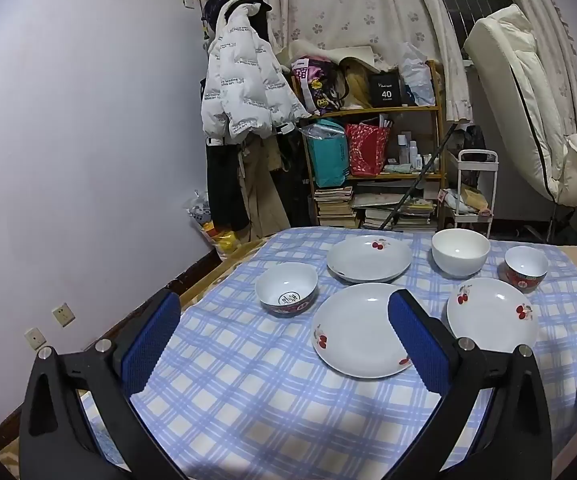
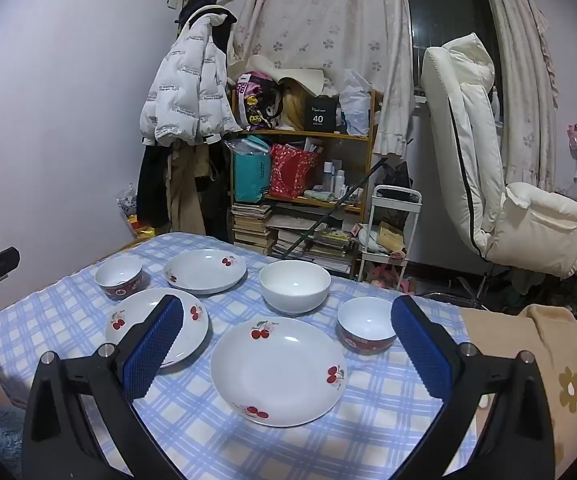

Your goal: Organize plates and bowls

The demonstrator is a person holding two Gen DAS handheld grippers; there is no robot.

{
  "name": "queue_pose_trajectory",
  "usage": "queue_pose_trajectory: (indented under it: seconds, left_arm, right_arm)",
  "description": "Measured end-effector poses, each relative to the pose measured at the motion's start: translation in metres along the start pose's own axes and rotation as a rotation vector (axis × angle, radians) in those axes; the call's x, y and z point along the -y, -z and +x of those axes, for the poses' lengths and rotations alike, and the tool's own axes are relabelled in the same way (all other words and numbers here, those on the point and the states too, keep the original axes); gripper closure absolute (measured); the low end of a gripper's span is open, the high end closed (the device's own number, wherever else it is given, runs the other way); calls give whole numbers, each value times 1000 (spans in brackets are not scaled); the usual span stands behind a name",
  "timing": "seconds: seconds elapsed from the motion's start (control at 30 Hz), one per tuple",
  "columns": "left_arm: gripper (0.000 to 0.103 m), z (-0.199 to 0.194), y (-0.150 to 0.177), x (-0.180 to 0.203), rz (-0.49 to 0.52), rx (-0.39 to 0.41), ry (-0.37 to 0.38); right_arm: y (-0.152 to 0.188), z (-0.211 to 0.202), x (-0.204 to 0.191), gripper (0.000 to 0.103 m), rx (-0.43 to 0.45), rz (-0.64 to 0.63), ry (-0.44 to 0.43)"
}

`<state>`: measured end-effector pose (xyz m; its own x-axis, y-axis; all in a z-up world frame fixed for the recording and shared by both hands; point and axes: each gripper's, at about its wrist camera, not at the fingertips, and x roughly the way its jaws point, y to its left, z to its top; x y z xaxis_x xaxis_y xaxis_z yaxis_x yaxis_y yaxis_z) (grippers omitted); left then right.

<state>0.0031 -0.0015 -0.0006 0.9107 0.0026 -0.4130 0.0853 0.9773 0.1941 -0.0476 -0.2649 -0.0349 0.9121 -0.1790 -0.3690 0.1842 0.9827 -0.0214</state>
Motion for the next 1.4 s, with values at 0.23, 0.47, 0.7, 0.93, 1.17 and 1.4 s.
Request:
queue_pose_trajectory:
  seconds: [0.23,0.47,0.7,0.93,1.17,1.4]
  left_arm:
    - [1,-1,0,-5,-22,27,4]
    - [1,-3,-3,-8,-26,32,-11]
    - [1,-4,-4,-8,-26,33,-13]
    - [1,-5,0,-1,-20,41,-16]
    - [1,-7,1,0,-16,46,-12]
    - [1,-10,1,2,-12,52,-11]
  right_arm:
    - [0,0,-1,0,5,0,0]
    - [1,-1,-1,0,10,-3,-8]
    - [2,-1,-1,0,13,-2,-13]
    - [-3,-5,-2,0,9,-5,-13]
    - [-5,-5,-3,0,9,-2,-12]
    - [-3,-4,4,0,16,1,-13]
